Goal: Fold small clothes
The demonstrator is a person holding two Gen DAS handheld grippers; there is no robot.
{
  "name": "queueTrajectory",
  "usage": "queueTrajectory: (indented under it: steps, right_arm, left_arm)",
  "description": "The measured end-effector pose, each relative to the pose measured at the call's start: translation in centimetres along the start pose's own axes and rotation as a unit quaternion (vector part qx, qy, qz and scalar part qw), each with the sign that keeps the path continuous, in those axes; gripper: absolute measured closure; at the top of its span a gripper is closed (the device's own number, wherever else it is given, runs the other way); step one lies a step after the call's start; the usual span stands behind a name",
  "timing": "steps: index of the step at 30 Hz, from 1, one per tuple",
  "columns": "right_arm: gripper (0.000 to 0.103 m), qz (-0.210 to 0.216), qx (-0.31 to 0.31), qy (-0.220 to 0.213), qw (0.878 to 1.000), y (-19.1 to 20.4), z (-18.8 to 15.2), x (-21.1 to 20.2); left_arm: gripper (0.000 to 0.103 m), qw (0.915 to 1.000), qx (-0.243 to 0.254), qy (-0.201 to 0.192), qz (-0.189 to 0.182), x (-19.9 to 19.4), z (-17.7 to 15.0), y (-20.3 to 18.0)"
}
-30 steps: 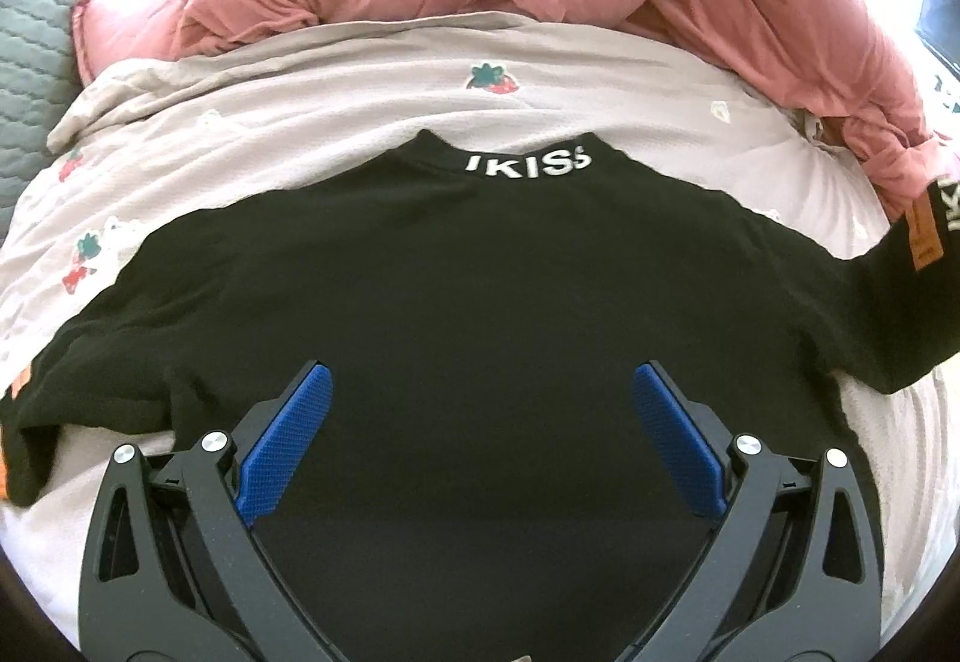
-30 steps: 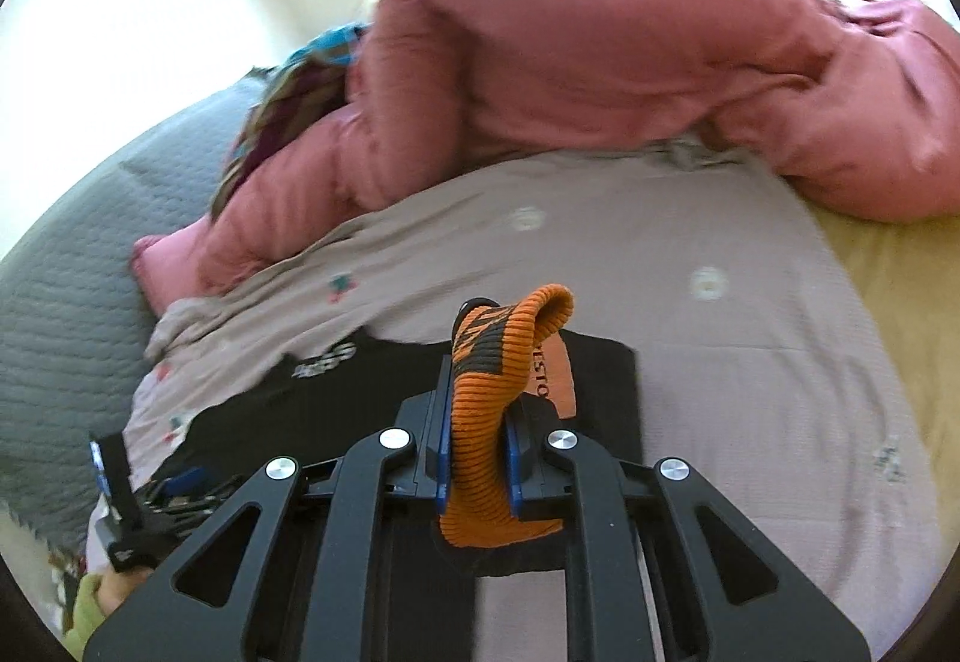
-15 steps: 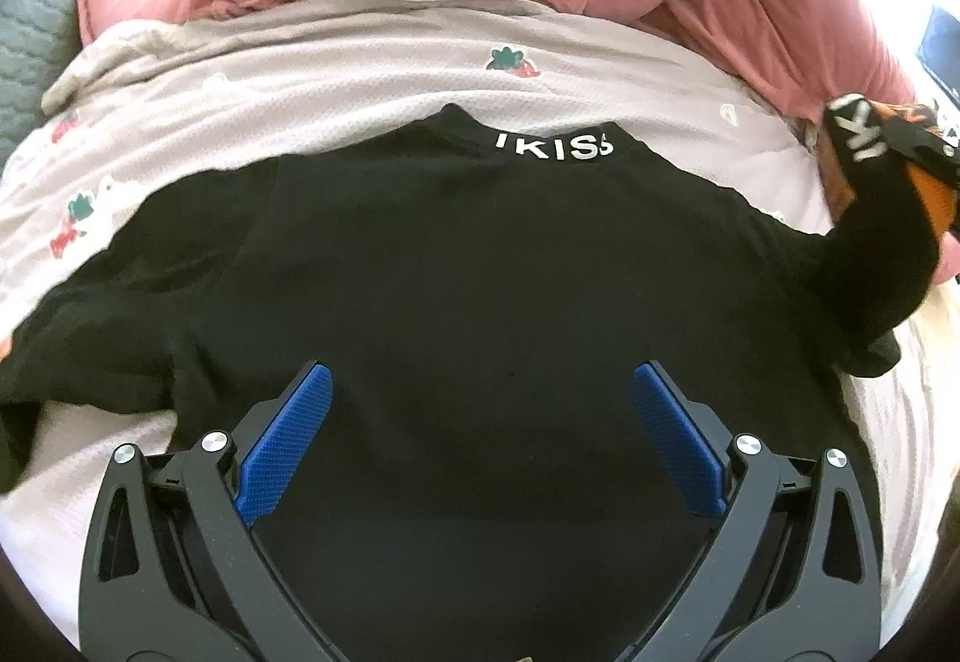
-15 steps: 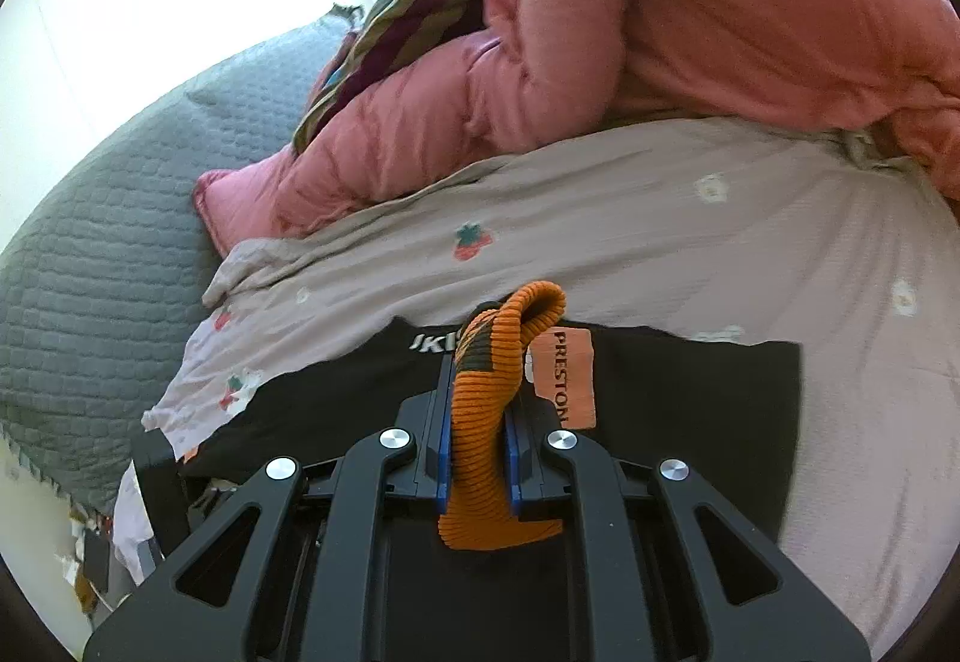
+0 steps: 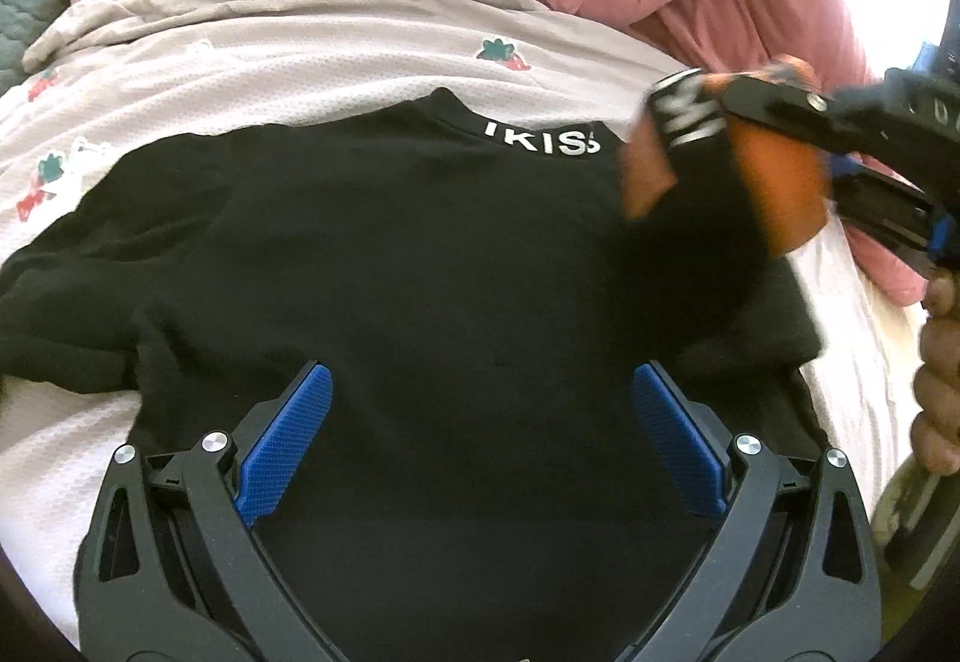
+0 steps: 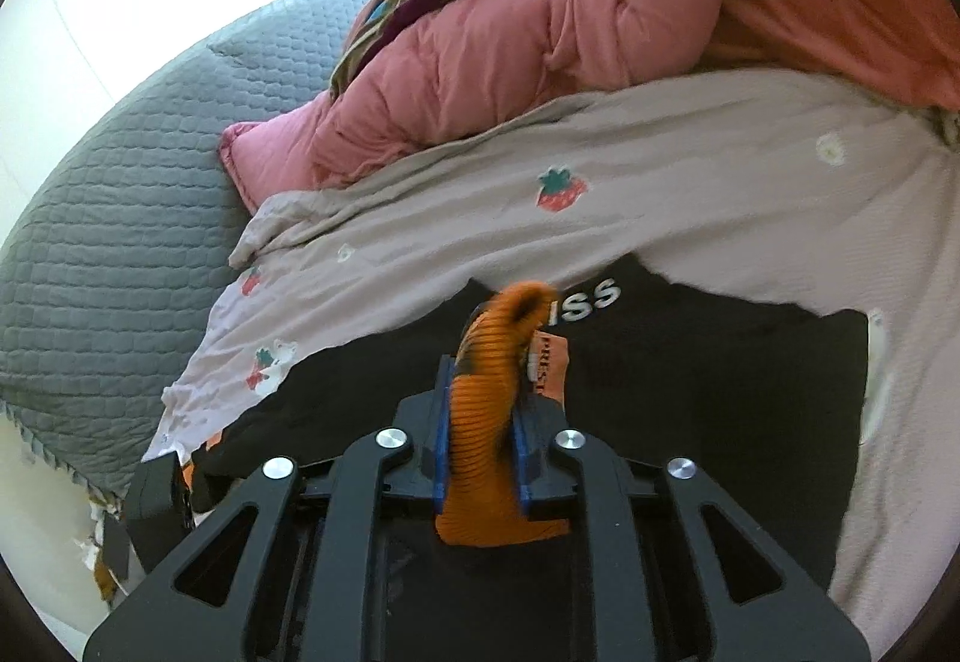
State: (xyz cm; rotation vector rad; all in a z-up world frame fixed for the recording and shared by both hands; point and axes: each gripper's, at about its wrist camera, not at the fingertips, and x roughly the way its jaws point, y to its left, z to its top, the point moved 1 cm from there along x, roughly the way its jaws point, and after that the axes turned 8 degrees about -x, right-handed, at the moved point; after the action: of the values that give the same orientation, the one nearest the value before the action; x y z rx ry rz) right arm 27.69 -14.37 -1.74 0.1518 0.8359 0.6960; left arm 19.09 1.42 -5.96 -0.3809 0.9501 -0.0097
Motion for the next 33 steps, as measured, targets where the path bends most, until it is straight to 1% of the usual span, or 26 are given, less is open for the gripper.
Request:
queueTrajectory:
  steps: [2,4,8,10,13,16,18,20,21,22,23,25,26,27,28,31,33]
  right_arm:
    - [0.072,0.002,-0.005,-0.001,1.0,0.3,-0.1,0.2]
    - [0.061,0.006,-0.006,-0.005,1.0,0.3,-0.2,0.2]
    - [0.06,-0.015,-0.012,-0.015,1.0,-0.6,-0.5,-0.7]
    - [0.054,-0.032,-0.011,-0.02,0.999,-1.4,-0.7,-1.3]
    - [0.053,-0.066,-0.014,-0.03,0.997,-2.9,-1.2,-2.6]
    - [0.049,-0.097,-0.016,-0.038,0.994,-4.3,-2.0,-3.8]
    - [0.049,-0.114,-0.012,-0.045,0.992,-5.3,-2.6,-4.6]
    - [0.049,-0.126,-0.001,-0.055,0.99,-6.2,-3.5,-5.6]
    - [0.049,-0.128,0.006,-0.059,0.99,-6.6,-3.9,-6.1]
    - [0.048,-0.131,0.016,-0.063,0.989,-7.2,-4.5,-6.7]
    - [0.048,-0.133,0.02,-0.065,0.989,-7.4,-4.9,-7.0]
    - [0.047,-0.14,0.029,-0.065,0.988,-8.0,-5.5,-7.7]
    - [0.047,-0.145,0.032,-0.065,0.987,-8.3,-5.9,-8.0]
    - [0.047,-0.147,0.033,-0.064,0.986,-8.5,-6.1,-8.3]
    - [0.047,-0.15,0.033,-0.063,0.986,-8.8,-6.3,-8.5]
    - [0.047,-0.159,0.03,-0.06,0.985,-9.1,-6.5,-8.7]
    - [0.047,-0.165,0.032,-0.058,0.984,-9.3,-6.7,-8.8]
  left_arm:
    - [0.009,1.0,0.0,0.001,-0.003,0.2,-0.1,0.0]
    - [0.009,1.0,-0.002,0.003,-0.007,0.3,-0.1,0.0]
    - [0.009,0.9997,-0.014,0.007,-0.016,0.9,0.0,0.4]
    - [0.009,0.9996,-0.021,0.008,-0.018,1.1,0.2,0.6]
    - [0.009,0.9988,-0.043,0.005,-0.02,1.3,0.8,1.4]
    - [0.009,0.9967,-0.077,0.001,-0.027,1.5,1.7,2.8]
    - [0.01,0.9957,-0.089,-0.008,-0.025,1.5,2.5,3.3]
    - [0.012,0.9958,-0.089,-0.015,-0.016,1.9,3.1,3.4]
    - [0.018,0.9959,-0.089,-0.01,-0.013,2.3,3.3,3.3]
    - [0.028,0.9958,-0.09,-0.004,-0.015,2.7,3.5,3.2]
    - [0.035,0.9957,-0.091,0.0,-0.017,3.0,3.6,3.1]
    - [0.068,0.9962,-0.086,0.006,-0.014,3.6,3.7,2.8]
    - [0.074,0.9971,-0.076,0.003,-0.011,3.8,3.6,2.5]
    - [0.09,0.9977,-0.067,-0.005,-0.01,3.5,3.6,2.3]
    - [0.1,0.9984,-0.051,-0.023,0.001,3.0,3.6,2.1]
    - [0.1,0.9985,-0.03,-0.046,-0.003,1.2,4.0,1.7]
    - [0.1,0.9974,-0.02,-0.069,0.006,0.1,4.3,1.7]
